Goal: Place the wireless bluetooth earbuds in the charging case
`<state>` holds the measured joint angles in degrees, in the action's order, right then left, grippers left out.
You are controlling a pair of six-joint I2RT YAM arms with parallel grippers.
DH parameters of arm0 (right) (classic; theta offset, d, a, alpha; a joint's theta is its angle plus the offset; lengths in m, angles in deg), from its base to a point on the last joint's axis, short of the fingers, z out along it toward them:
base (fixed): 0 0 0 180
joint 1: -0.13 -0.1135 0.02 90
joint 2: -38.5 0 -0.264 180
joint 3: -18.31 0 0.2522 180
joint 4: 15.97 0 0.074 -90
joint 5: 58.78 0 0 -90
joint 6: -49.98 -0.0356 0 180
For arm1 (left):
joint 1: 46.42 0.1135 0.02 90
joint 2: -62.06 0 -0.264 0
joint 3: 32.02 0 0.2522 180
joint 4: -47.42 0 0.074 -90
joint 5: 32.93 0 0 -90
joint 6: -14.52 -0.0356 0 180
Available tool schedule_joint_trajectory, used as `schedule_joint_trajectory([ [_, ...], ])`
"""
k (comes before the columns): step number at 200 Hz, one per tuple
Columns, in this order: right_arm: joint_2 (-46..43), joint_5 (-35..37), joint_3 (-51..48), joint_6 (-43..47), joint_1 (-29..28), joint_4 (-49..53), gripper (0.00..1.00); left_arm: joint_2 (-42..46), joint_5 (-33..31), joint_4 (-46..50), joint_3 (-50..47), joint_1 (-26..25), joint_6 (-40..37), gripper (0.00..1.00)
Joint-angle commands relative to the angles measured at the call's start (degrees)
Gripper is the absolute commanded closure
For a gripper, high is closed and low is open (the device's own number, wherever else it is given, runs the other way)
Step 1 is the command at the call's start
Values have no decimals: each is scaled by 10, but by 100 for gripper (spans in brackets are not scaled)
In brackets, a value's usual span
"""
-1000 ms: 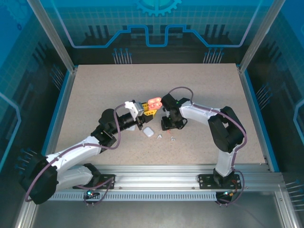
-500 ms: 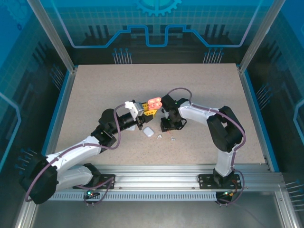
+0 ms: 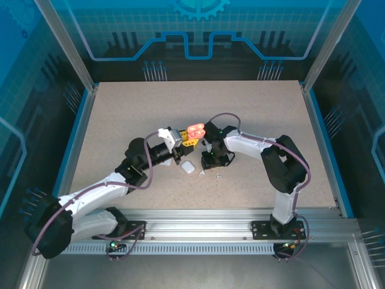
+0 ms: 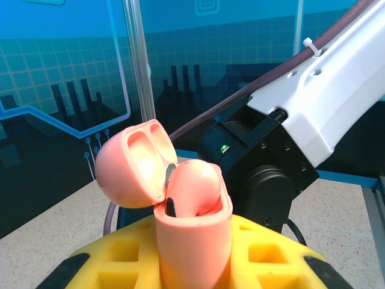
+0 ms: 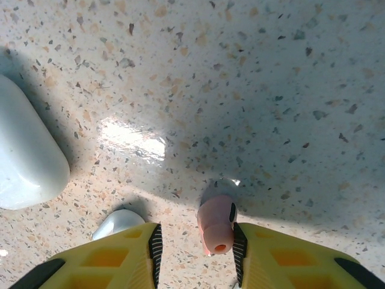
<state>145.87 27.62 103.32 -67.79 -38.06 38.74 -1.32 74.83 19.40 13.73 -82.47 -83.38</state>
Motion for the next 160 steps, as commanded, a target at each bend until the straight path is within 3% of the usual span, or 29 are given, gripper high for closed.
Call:
schedule_joint_trajectory([
  [1, -19, -14, 8, 7, -13, 19, 61, 8, -4, -3, 5, 2, -9, 88],
  [160, -1, -78, 28, -46, -32, -65, 62, 16, -5, -5, 2, 2, -10, 88],
])
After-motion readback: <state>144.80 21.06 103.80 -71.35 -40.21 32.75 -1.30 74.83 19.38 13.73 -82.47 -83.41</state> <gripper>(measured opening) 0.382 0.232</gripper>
